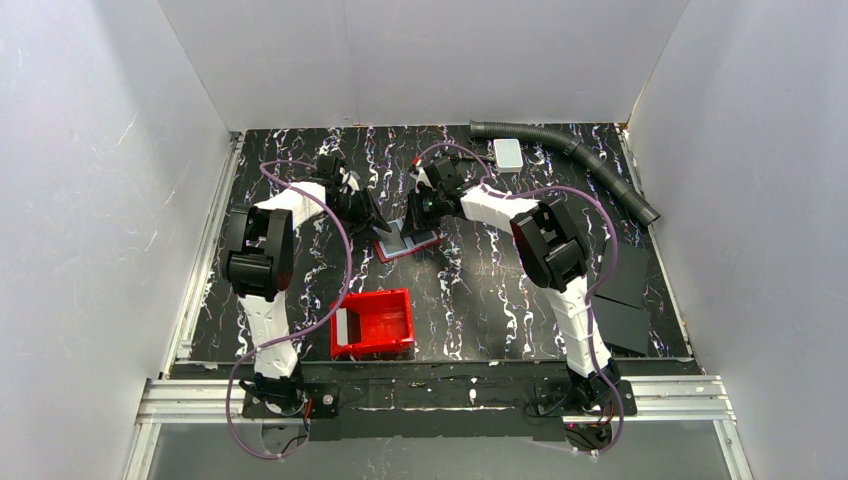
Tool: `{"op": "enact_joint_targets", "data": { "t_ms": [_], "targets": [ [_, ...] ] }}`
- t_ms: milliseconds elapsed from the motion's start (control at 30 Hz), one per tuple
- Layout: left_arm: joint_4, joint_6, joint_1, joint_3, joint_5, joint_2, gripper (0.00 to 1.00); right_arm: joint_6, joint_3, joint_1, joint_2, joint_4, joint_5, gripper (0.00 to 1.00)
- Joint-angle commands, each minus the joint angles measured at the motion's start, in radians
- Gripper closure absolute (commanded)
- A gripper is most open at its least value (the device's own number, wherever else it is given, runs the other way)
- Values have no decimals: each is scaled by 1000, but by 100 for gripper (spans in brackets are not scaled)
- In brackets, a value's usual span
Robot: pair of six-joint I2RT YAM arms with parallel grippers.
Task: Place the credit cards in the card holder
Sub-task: Insert the credit card into the card holder.
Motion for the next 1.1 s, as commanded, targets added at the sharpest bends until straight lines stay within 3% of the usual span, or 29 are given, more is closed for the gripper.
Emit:
{"op": "enact_joint_targets", "data": {
  "t_ms": [0,433,1067],
  "targets": [
    [-16,6,-6,23,-1,-24,61,-11,-30,17,22,-21,20,89],
    [-37,28,-6,-2,-66,-49,56,-11,-35,17,15,-20,17,89],
    [-4,14,-23,22,8,-17,61,-5,-26,16,25,-20,8,89]
  ]
}}
